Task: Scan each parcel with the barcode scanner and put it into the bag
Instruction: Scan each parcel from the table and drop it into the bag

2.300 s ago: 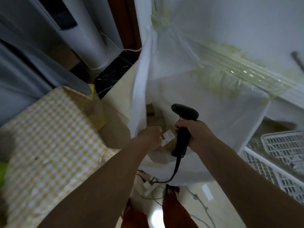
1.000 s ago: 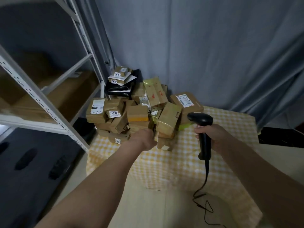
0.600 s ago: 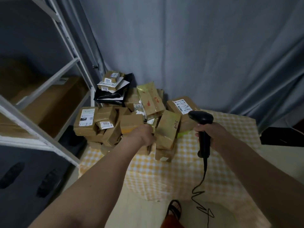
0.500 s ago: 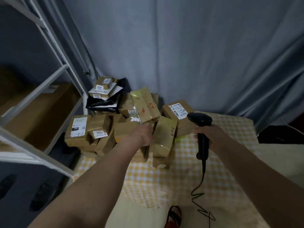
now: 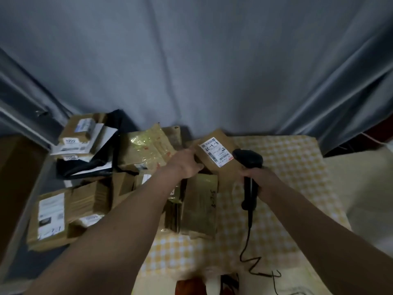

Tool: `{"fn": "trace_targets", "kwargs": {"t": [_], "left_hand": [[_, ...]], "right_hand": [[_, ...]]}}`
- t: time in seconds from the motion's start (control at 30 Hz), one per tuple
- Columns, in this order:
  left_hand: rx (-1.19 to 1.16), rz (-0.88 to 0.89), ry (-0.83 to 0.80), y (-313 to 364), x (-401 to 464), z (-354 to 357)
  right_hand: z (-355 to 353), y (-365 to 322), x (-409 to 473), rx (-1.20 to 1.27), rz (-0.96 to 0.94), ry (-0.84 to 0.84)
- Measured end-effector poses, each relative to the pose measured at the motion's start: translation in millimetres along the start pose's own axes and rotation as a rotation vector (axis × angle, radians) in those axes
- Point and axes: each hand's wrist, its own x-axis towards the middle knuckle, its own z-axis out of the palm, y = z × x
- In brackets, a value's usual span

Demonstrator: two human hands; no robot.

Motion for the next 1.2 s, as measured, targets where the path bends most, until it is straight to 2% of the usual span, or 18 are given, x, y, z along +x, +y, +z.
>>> {"fn": "trace_targets", "kwargs": {"t": [0.17, 0.3, 0.4, 0.57, 0.83, 0.93, 1.1, 1.2], "left_hand": [[0.121, 0.130, -0.074, 9, 63, -5], [0.179, 0.156, -0.136, 4, 120, 6], [0.132, 0.112, -0.186, -3, 156, 17], [0.062, 0.013, -0.182, -8, 202, 35], [-0.130, -0.172, -0.223, -5, 220, 45], [-0.268, -0.225, -0.173, 1, 221, 37], [-0.682, -0.271, -0.062, 21, 208, 12], [-0.940, -0.218, -0.155, 40, 189, -12]], "right_hand": [[10, 4, 31, 0.086, 0.085, 0.128], [20, 6, 56, 0.121, 0.130, 0.196], [28, 8, 73, 0.156, 0.147, 0.239], [35, 12, 97, 0.255, 0.162, 0.284], [26, 6, 104, 0.303, 0.174, 0.277], [11, -9, 100, 0.275, 0.120, 0.292], [-13, -35, 81, 0.285, -0.045, 0.341], [-23, -49, 65, 0.292, -0.131, 0.313]]}}
